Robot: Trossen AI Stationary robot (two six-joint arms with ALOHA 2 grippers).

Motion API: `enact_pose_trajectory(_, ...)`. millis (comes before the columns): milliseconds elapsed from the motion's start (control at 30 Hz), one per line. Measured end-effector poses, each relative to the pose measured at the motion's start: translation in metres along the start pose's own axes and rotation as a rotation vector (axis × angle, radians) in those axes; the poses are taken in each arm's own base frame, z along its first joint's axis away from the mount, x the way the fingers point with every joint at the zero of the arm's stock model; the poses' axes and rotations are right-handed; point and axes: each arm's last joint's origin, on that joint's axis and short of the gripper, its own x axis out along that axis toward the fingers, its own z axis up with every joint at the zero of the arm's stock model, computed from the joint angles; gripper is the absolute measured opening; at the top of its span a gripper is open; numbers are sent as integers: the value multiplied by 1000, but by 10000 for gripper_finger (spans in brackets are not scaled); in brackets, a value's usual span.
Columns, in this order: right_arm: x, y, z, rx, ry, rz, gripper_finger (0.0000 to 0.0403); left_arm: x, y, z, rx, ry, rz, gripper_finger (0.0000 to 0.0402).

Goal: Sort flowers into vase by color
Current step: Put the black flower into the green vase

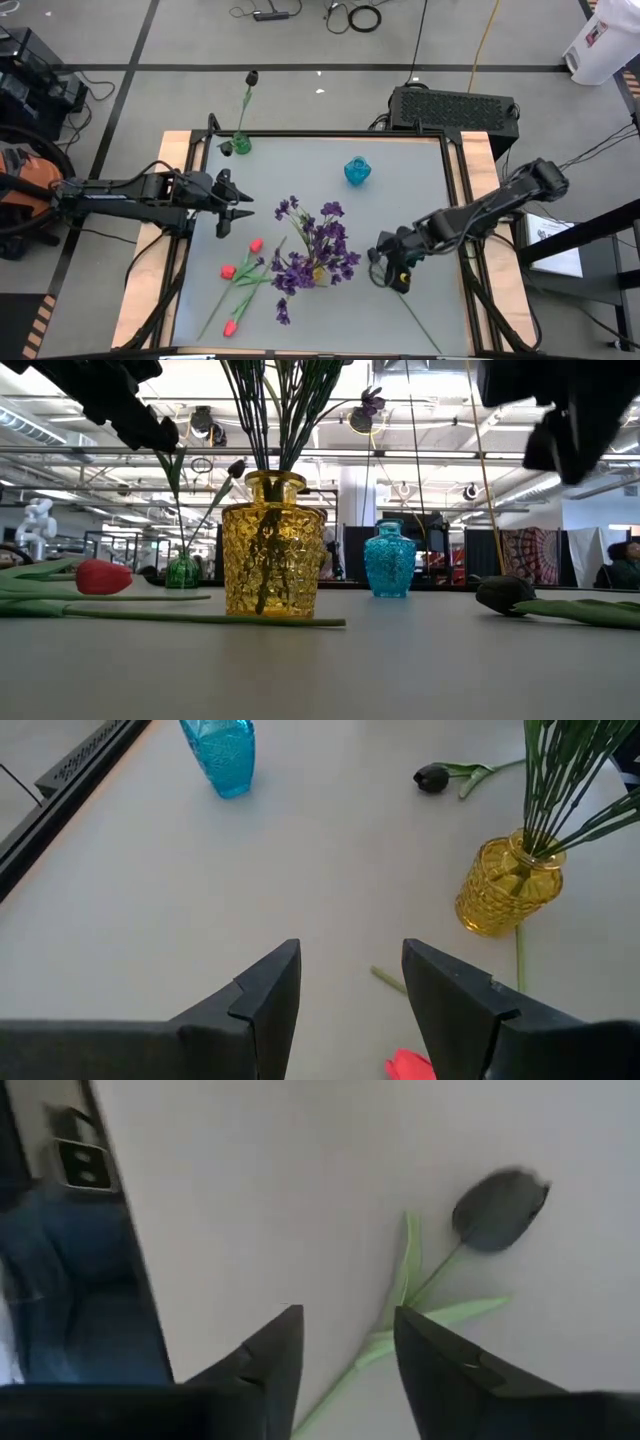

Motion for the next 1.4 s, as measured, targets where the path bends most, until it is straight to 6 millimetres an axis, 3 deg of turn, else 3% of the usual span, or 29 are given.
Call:
enact_pose_trajectory(333,46,2,-15,74,156,-154,189,0,0,0,1,0,0,183)
enact_pose_trajectory(833,83,-5,-19,159,220,-277,190,0,0,0,2,0,0,183)
enact_pose_trajectory(1400,93,3,-14,160,169,-197,190,0,0,0,2,0,0,183)
